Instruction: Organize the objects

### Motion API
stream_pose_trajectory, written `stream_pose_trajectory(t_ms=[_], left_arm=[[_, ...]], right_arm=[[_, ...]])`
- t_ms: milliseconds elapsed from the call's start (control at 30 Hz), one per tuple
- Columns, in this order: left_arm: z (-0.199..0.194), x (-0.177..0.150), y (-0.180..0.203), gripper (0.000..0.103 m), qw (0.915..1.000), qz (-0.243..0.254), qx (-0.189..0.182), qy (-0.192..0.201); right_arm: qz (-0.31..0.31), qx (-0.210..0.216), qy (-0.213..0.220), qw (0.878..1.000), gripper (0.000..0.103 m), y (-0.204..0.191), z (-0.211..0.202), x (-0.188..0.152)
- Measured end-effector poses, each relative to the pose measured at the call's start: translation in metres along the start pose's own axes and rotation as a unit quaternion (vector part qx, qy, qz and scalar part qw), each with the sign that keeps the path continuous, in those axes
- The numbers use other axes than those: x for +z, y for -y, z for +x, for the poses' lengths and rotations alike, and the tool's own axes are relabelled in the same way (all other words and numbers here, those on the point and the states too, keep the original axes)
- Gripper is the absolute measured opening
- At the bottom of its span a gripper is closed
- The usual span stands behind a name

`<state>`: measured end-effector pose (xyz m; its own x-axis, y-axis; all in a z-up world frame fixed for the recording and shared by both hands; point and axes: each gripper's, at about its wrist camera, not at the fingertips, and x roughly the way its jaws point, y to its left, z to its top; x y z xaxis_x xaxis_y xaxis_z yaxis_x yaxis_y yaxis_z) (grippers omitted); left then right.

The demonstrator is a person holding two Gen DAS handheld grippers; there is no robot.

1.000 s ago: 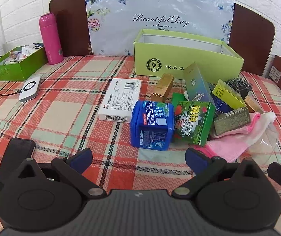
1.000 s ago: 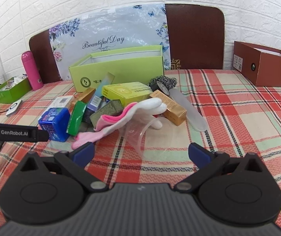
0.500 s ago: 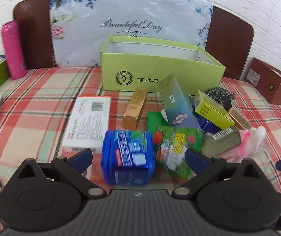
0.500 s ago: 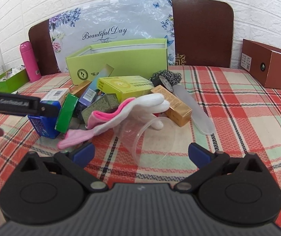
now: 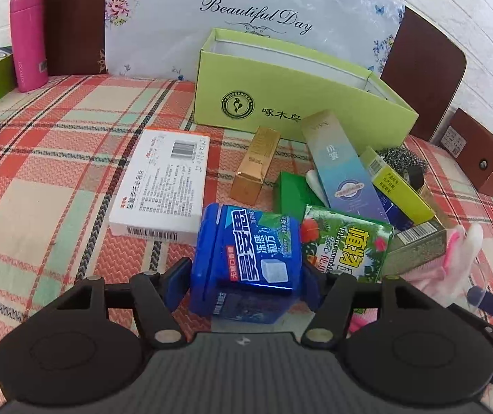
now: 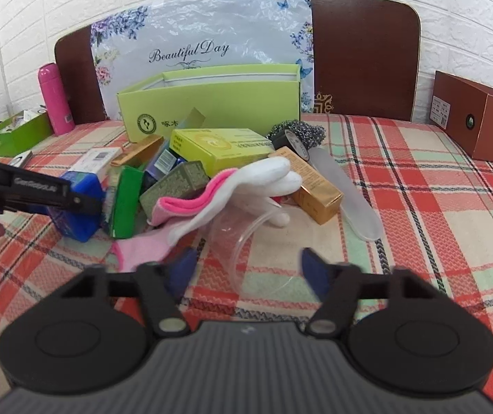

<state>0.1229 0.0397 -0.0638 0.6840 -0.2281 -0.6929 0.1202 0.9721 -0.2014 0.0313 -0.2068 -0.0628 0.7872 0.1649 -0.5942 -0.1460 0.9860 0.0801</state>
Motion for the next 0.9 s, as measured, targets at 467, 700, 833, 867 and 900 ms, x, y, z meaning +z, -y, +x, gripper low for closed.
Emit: stream_pose_trajectory(t_ms=[467,700,833,867,900], left_arm=[[-0.069,-0.002,0.012,0.064,0.9976,0.034,-0.029,0.053],[-0.1,0.046,0.034,0.06,0.989,0.047,-0.066,0.124],[-0.085,0.083,0.053,0.06,0.9859,0.065,-0.05,0.145],[-0.078,0.095,0.054,0.06,0.9865,0.061,-0.052,0.143],[-0.068,0.105,0.056,0.06,0.9871,0.058,-0.048,0.141]], right_arm=[[-0.04,0.114,0.04,0.992,0.004,-0.01,-0.039,0.01],[-0.045,0.149,0.122,0.98,0.004,0.003,-0.082,0.068],[-0.068,0.135,0.163,0.975,0.004,0.005,-0.063,0.119],[-0.069,0.132,0.163,0.975,0.004,0.006,-0.051,0.131],[-0.066,0.131,0.158,0.977,0.004,0.008,-0.037,0.144]])
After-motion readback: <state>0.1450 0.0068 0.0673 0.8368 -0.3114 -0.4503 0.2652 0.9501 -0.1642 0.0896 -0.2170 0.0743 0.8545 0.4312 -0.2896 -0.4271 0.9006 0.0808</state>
